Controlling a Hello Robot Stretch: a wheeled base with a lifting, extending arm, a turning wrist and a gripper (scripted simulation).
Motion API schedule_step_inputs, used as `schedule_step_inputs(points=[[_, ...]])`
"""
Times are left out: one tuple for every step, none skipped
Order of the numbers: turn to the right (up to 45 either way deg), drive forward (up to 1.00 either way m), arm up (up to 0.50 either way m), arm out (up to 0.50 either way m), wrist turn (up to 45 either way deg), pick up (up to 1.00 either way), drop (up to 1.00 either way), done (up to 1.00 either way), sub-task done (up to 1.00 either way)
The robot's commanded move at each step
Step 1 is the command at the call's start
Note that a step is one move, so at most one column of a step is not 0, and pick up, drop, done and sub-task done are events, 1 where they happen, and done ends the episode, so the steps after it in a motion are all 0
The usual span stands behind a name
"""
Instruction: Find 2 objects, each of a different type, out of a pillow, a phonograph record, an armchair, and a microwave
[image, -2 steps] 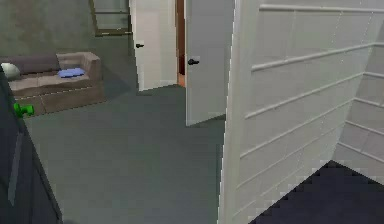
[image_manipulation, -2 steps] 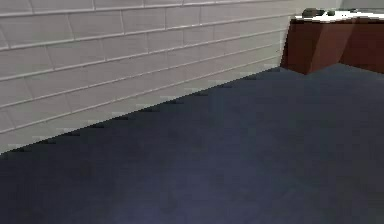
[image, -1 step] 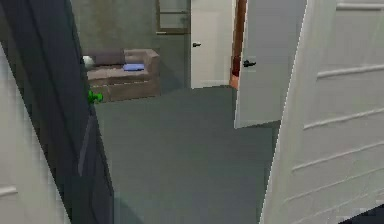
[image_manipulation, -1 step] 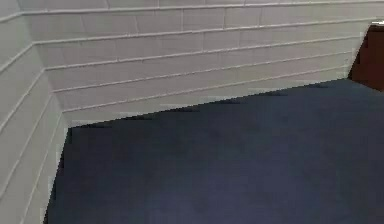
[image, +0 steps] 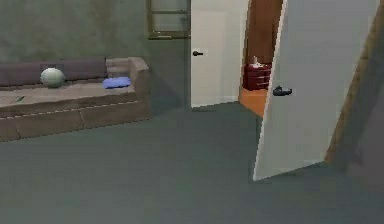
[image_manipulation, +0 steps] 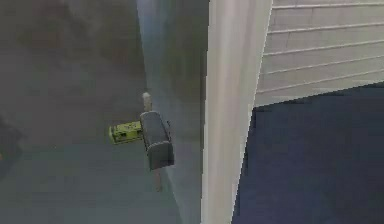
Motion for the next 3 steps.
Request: schedule_step_inputs(points=[[-24.0,0.00,0.00,0.00,0.0,0.00,0.00,0.00,0.00],[0.0,0.05,0.00,0.00,0.0,0.00,0.00,0.00,0.00],[15.0,0.00,0.00,0.00,0.0,0.00,0.00,0.00,0.00]])
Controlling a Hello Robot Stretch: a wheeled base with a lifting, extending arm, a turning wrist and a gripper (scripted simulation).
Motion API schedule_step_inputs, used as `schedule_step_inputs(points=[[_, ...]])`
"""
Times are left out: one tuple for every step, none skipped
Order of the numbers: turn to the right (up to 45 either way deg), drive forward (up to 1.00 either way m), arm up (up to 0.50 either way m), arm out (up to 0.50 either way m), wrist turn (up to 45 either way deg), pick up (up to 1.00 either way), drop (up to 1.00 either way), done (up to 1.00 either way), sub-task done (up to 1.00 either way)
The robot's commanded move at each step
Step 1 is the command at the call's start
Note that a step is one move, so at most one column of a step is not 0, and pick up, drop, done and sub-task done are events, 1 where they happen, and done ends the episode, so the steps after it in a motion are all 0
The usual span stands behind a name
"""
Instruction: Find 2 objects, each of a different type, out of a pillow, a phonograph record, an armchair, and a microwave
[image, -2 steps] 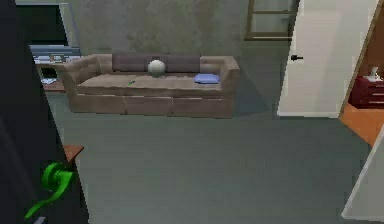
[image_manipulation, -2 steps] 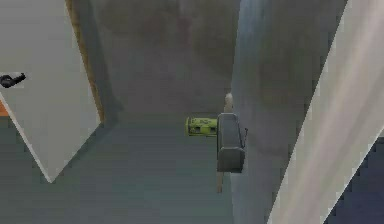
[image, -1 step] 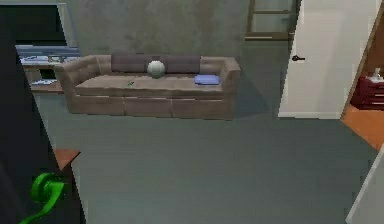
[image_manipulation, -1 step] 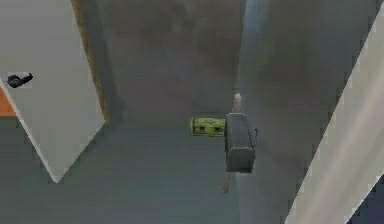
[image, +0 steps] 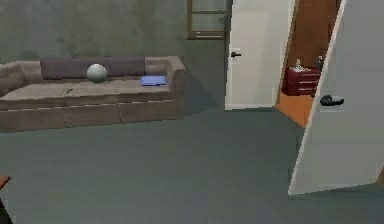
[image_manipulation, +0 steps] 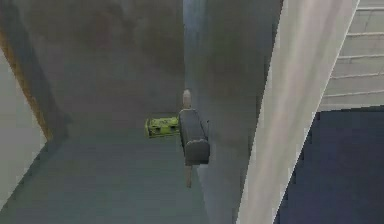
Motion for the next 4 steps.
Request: schedule_step_inputs(points=[[0.0,0.65,0.00,0.00,0.0,0.00,0.00,0.00,0.00],[-21.0,0.00,0.00,0.00,0.0,0.00,0.00,0.00,0.00],[0.0,1.00,0.00,0.00,0.0,0.00,0.00,0.00,0.00],[-3.0,0.00,0.00,0.00,0.0,0.00,0.00,0.00,0.00]])
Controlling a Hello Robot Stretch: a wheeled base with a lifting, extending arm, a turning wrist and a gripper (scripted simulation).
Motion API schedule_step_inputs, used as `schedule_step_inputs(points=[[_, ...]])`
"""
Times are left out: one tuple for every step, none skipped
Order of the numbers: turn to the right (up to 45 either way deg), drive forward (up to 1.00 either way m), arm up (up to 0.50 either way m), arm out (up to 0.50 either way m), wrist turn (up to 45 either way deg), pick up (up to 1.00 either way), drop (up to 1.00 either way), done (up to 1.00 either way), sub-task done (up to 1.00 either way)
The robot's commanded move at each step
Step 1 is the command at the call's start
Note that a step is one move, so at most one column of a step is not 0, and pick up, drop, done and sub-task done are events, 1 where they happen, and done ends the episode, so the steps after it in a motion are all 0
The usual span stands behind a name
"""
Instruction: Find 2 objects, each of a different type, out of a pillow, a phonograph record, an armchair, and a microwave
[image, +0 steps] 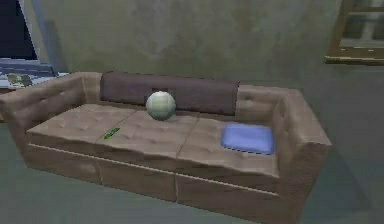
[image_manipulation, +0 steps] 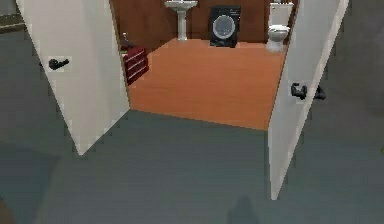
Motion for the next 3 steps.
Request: schedule_step_inputs(points=[[0.0,0.60,0.00,0.00,0.0,0.00,0.00,0.00,0.00],[27.0,0.00,0.00,0.00,0.0,0.00,0.00,0.00,0.00],[0.0,0.00,0.00,0.00,0.0,0.00,0.00,1.00,0.00]])
